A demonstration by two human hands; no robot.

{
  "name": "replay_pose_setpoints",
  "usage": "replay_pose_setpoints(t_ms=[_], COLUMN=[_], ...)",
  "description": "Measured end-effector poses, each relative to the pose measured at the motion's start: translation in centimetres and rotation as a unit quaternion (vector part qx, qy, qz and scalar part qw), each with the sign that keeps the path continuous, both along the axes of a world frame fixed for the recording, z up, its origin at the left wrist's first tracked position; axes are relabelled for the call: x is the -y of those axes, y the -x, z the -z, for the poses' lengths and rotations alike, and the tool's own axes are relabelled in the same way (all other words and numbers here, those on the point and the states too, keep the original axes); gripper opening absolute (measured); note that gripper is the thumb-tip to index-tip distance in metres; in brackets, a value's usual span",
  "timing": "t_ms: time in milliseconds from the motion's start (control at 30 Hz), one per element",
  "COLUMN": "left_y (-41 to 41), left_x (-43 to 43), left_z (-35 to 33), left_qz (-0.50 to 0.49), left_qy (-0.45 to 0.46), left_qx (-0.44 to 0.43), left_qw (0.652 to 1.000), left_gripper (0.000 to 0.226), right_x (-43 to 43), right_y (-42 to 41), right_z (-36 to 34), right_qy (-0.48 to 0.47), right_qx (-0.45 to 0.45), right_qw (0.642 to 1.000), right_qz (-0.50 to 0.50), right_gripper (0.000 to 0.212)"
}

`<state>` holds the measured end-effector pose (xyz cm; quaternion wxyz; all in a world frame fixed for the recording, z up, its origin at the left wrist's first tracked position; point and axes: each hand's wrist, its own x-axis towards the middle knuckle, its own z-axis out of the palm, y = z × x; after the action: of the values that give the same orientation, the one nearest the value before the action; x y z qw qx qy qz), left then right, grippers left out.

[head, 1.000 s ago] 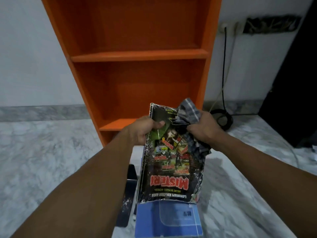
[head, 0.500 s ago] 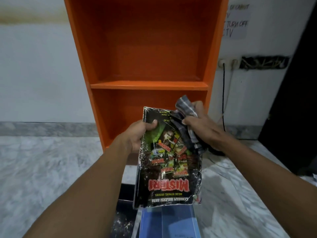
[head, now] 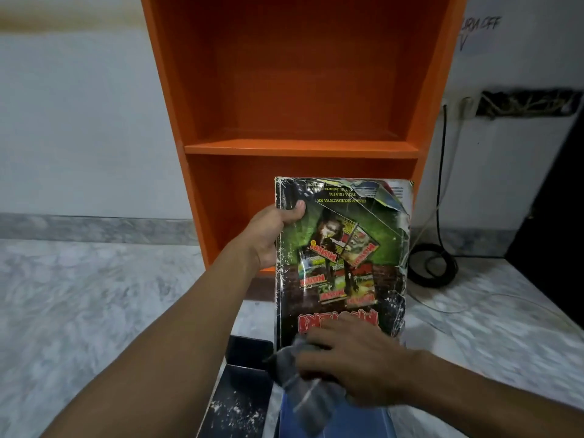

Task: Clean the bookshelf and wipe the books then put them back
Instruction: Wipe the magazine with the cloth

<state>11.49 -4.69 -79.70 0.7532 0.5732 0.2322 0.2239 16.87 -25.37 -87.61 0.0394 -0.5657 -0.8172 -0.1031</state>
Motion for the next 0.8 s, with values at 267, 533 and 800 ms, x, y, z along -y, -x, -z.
replay_pose_setpoints(t_ms=[267, 533, 800], left_y=[-0.2, 0.8, 2.0], left_x=[1.7, 2.0, 0.9], left_z=[0.0, -0.7, -0.9], left_qz=[0.056, 0.046, 0.072], left_qy=[0.052, 0.033, 0.051], left_qx=[-0.013, -0.004, 0.032], left_qw=[0.997, 0.998, 0.996], left_gripper=[0.035, 0.038, 0.044], right_x=[-3.6, 1.4, 0.4], right_y=[-5.3, -3.7, -7.9], right_z=[-9.7, 0.9, -8.3], right_qy=[-0.3, -0.09, -0.348], right_qx=[-0.194, 0.074, -0.098], right_qw=[0.901, 0.993, 0.922], right_qz=[0.247, -0.023, 0.142], right_gripper=[0.069, 0.035, 0.049])
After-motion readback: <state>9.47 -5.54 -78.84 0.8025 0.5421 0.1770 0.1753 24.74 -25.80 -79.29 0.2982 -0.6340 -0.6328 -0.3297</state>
